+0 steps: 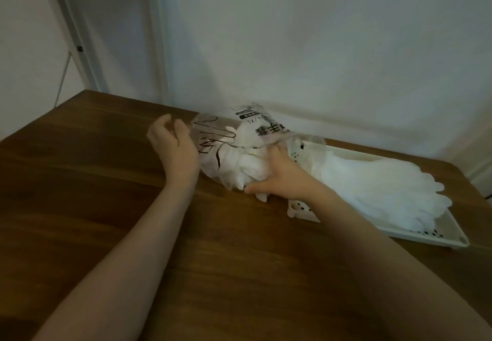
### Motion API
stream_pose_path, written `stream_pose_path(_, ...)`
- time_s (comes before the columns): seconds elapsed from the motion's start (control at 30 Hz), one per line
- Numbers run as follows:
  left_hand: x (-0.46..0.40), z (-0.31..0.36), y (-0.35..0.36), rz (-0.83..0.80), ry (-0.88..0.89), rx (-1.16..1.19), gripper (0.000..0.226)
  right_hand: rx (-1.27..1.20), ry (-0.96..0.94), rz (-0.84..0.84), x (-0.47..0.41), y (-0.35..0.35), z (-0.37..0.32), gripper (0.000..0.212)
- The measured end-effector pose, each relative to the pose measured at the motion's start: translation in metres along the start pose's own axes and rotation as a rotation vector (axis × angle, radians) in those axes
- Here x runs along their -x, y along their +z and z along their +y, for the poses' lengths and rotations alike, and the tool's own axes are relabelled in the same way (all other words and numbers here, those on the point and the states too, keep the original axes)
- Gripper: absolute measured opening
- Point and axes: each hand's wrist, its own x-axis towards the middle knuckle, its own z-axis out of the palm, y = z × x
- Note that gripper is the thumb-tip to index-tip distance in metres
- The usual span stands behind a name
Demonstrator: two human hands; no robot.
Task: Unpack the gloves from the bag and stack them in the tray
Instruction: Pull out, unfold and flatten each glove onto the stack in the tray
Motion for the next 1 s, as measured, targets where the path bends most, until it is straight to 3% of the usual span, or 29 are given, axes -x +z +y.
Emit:
stream_pose_path(0.07,0.019,0.018,-0.007,-0.072,0.382,0.040,0.021,-0.059,-0.014,0.036,0.004,-0.009,0.000,0.090)
stream_pose_path(0.17,0.038,0.036,-0.011,-0.336,0.885,-0.052,0.024,-0.229,0.081,0.168,0.013,-0.014,0.006,0.053)
stream_pose_path(0.23,0.051,0.042,-0.007,-0.550,1.177,-0.225,0.021,-0.282,0.181,0.199,0.014,-0.011,0.012,0.049)
stream_pose_path(0.3,0.056,0.032,0.002,-0.685,1.357,-0.494,0.014,-0.366,0.233,0.192,0.012,-0.008,0.014,0.048)
stream_pose_path(0.37,0.057,0.019,0.010,-0.756,1.358,-0.795,0.012,-0.502,0.262,0.197,0.011,-0.007,0.013,0.041)
stream_pose_path(0.43,0.061,0.012,0.013,-0.819,1.216,-1.014,0.030,-0.647,0.249,0.222,0.012,-0.008,0.011,0.030)
stream_pose_path(0.5,0.062,0.011,0.016,-0.804,1.072,-1.096,0.042,-0.768,0.204,0.227,0.017,-0.014,0.010,0.025)
stream_pose_path(0.6,0.063,0.012,0.022,-0.778,0.980,-1.242,0.048,-1.010,0.143,0.093,0.030,-0.028,0.014,0.027)
stream_pose_path(0.77,0.062,0.013,0.024,-0.759,0.911,-1.336,0.037,-0.498,0.199,0.062,0.040,-0.046,0.023,0.038)
stream_pose_path(0.9,0.060,0.012,0.027,-0.691,0.880,-1.300,0.024,-0.305,0.310,-0.058,0.044,-0.050,0.029,0.022)
stream_pose_path(1.0,0.059,0.011,0.027,-0.671,0.871,-1.251,0.026,-0.245,0.277,-0.048,0.048,-0.055,0.030,0.017)
